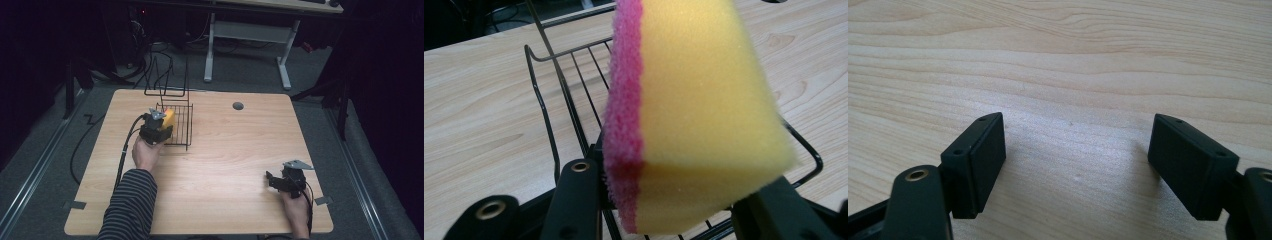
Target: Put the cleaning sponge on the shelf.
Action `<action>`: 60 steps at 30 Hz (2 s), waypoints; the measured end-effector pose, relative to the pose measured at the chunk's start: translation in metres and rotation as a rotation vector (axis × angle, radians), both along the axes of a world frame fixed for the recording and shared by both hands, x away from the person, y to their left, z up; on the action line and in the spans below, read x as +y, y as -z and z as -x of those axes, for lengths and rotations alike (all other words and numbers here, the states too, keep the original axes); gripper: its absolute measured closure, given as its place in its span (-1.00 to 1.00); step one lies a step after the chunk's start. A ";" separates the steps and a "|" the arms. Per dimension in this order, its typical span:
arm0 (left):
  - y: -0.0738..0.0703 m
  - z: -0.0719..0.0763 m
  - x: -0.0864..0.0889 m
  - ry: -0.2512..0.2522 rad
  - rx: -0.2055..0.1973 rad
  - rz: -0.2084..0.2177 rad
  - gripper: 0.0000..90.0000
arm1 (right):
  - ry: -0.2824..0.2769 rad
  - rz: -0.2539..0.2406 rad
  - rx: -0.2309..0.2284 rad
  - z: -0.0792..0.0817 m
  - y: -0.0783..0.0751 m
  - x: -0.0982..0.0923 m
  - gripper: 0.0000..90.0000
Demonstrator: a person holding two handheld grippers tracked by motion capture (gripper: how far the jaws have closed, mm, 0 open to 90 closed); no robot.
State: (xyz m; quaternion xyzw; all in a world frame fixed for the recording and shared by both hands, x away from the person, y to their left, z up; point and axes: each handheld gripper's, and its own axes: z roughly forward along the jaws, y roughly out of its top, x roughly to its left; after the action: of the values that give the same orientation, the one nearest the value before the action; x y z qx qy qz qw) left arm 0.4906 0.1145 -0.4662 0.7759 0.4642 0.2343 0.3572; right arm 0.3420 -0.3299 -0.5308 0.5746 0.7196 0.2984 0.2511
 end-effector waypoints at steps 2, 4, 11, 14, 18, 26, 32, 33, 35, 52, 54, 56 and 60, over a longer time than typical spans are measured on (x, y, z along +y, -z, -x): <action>0.001 0.000 0.000 0.000 0.002 0.001 0.36 | 0.000 0.000 0.000 0.000 0.000 0.000 -0.48; 0.001 0.000 0.000 0.000 0.000 0.002 0.36 | 0.000 0.000 0.000 0.000 0.000 0.000 -0.48; 0.001 -0.001 0.001 -0.001 0.007 0.008 0.35 | 0.000 0.000 0.000 0.000 0.000 0.000 -0.48; 0.001 -0.002 0.002 -0.001 0.010 0.013 0.35 | 0.000 0.000 0.000 0.000 0.000 0.000 -0.48; 0.001 -0.002 0.001 -0.003 0.010 0.011 0.34 | 0.000 0.000 0.001 0.000 0.000 0.000 -0.48; 0.002 -0.003 0.002 -0.020 0.010 0.005 0.09 | 0.000 0.001 0.002 0.000 0.000 0.000 -0.48; 0.000 -0.002 0.003 -0.026 0.009 0.017 -0.09 | 0.000 0.001 0.002 0.000 0.000 0.000 -0.48; 0.000 -0.002 0.004 -0.027 0.011 0.018 -0.13 | 0.000 0.000 0.000 0.000 0.000 0.000 -0.48; -0.001 -0.001 0.005 -0.026 0.011 0.022 -0.19 | 0.000 0.000 0.000 0.000 0.000 0.000 -0.48; -0.012 0.015 0.010 0.003 0.014 0.038 -0.66 | 0.000 0.001 0.002 0.000 0.000 0.000 -0.48; -0.012 0.016 0.012 0.006 0.018 0.039 -0.67 | 0.000 0.001 0.002 0.000 0.000 0.000 -0.48; -0.012 0.019 0.013 0.008 0.019 0.039 -0.68 | 0.000 0.001 0.002 0.000 0.000 0.000 -0.48; -0.013 0.024 0.017 0.011 0.019 0.049 -0.69 | 0.000 0.000 0.001 0.000 0.000 0.000 -0.48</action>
State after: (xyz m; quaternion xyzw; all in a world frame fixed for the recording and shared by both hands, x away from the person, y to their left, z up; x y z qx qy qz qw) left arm 0.4665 0.1319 -0.4533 0.7716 0.4690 0.2136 0.3728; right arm 0.3419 -0.3299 -0.5308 0.5745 0.7198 0.2982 0.2508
